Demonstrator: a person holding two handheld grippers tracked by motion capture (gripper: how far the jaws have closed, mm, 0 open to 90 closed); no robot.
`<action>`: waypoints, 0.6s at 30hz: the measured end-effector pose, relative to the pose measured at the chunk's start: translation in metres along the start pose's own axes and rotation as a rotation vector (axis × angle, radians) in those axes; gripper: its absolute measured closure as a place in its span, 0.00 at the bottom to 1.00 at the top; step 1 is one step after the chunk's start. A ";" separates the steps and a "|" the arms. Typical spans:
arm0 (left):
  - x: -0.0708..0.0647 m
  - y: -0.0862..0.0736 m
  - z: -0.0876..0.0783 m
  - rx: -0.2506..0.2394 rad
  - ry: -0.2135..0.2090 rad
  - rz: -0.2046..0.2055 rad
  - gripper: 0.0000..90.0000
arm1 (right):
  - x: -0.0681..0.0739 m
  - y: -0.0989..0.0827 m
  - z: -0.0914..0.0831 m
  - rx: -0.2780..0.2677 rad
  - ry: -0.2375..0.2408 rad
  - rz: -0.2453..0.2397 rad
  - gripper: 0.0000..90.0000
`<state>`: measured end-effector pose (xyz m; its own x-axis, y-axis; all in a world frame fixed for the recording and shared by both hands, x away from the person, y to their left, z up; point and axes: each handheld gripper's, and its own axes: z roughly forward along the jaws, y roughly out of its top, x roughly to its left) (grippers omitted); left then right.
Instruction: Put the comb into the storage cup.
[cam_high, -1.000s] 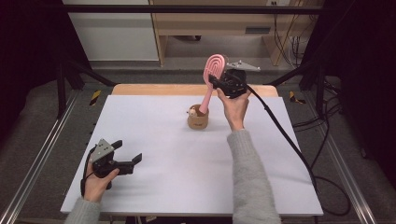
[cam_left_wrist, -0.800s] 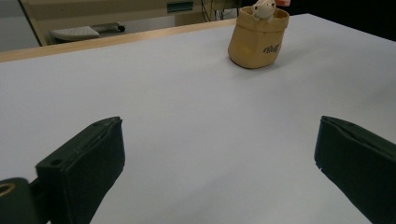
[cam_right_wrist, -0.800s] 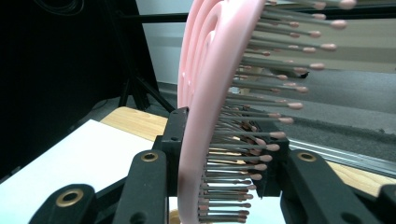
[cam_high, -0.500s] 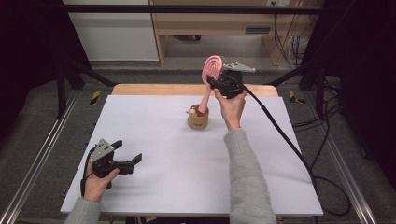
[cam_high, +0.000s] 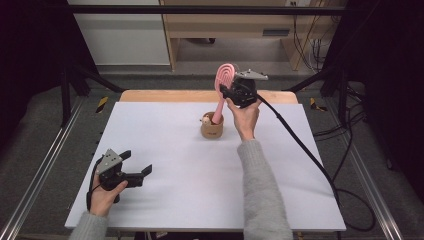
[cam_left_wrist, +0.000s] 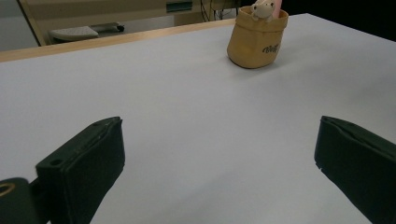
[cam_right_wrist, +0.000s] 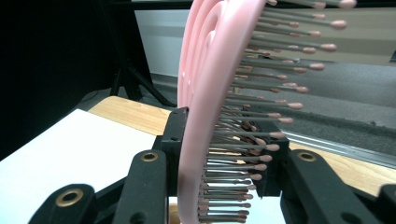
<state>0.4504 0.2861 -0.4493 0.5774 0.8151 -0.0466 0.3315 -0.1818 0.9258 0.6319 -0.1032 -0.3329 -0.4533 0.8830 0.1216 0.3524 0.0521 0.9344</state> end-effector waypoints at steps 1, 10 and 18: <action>0.000 0.000 0.000 0.000 0.000 0.000 0.02 | 0.000 -0.001 0.000 0.002 -0.001 0.002 0.71; 0.000 0.000 0.000 0.000 -0.001 0.001 0.02 | 0.002 -0.007 0.004 0.015 -0.005 -0.004 0.71; 0.000 0.000 0.000 0.000 -0.001 0.002 0.02 | 0.002 -0.013 0.007 0.026 -0.011 -0.002 0.71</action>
<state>0.4503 0.2858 -0.4494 0.5789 0.8141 -0.0457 0.3305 -0.1830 0.9259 0.6316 -0.0987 -0.3470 -0.4448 0.8881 0.1158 0.3725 0.0659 0.9257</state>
